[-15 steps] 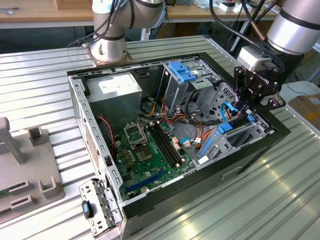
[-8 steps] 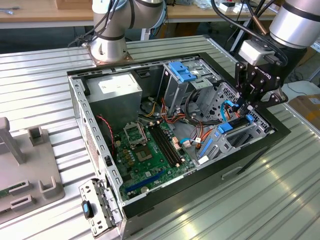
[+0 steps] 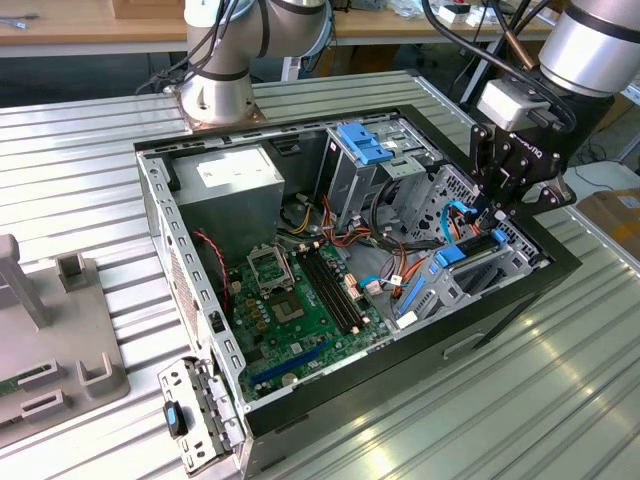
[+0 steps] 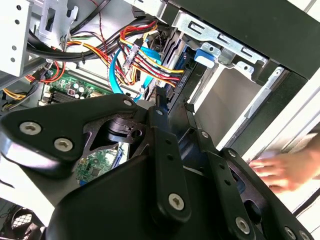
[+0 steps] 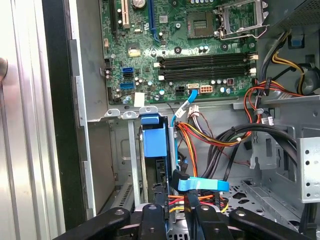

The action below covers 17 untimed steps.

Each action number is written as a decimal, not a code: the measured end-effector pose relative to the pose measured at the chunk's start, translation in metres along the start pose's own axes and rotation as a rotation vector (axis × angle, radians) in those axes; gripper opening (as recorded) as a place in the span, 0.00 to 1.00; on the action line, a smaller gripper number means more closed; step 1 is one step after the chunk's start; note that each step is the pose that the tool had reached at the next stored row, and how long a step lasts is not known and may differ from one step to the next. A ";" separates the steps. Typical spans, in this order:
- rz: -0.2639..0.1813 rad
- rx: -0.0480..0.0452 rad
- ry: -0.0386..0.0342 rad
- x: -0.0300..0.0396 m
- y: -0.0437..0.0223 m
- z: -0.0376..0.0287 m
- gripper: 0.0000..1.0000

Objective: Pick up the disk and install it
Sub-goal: 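Insert the second disk wire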

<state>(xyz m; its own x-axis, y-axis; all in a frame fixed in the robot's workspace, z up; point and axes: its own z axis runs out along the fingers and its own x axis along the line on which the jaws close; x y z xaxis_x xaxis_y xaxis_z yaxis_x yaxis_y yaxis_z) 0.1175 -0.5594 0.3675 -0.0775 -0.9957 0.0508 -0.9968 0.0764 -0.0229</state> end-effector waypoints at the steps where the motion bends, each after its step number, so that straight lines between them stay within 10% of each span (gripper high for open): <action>1: 0.000 0.0002 0.0000 0.0000 0.0000 0.0000 0.30; 5: 0.000 0.0003 0.0003 -0.0001 -0.0018 -0.0001 0.30; 12: 0.000 0.0003 0.0000 -0.0029 -0.0372 0.0008 0.30; 17: 0.000 0.0003 0.0001 -0.0030 -0.0373 -0.0039 0.30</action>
<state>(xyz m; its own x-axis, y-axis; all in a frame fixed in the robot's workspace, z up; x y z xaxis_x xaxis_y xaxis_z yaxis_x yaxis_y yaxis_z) 0.1549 -0.5590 0.3721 -0.0775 -0.9957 0.0509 -0.9968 0.0764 -0.0233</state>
